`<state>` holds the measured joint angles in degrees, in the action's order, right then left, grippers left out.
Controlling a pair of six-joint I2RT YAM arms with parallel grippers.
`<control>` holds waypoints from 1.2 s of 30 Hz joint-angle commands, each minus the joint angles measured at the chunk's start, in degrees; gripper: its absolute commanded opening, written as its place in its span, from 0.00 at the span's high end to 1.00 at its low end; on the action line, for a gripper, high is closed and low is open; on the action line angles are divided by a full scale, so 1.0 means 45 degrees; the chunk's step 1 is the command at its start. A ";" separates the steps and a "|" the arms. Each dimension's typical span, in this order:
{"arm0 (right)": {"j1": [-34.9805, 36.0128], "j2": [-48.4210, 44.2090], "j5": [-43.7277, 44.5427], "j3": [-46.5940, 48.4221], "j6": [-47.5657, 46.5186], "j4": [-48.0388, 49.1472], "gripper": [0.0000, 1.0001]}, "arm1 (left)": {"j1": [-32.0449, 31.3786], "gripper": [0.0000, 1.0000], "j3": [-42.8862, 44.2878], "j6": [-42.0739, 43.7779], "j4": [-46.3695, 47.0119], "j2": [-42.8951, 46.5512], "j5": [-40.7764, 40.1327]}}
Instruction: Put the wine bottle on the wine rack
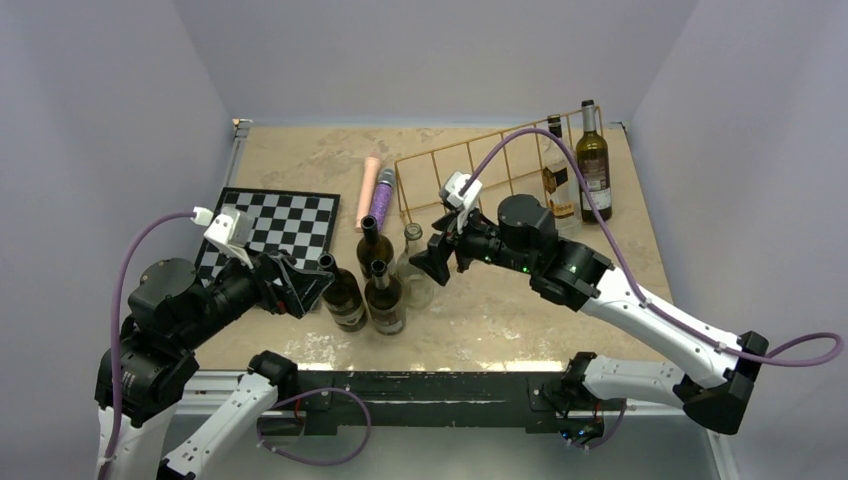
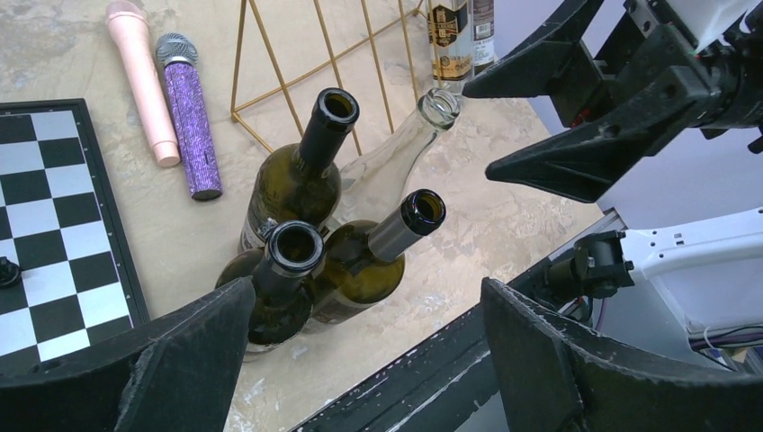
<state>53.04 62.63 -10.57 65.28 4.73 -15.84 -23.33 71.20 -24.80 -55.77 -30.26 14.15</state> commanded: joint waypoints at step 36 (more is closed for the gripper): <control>0.0753 0.1587 0.3893 0.0238 -0.0336 0.0947 1.00 | -0.0045 0.01 0.0644 -0.0389 0.0469 -0.0014 0.0497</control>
<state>56.25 73.71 4.01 61.49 2.42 -7.81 -23.33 71.05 -24.97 -55.02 -30.17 14.57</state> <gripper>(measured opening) 0.410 0.992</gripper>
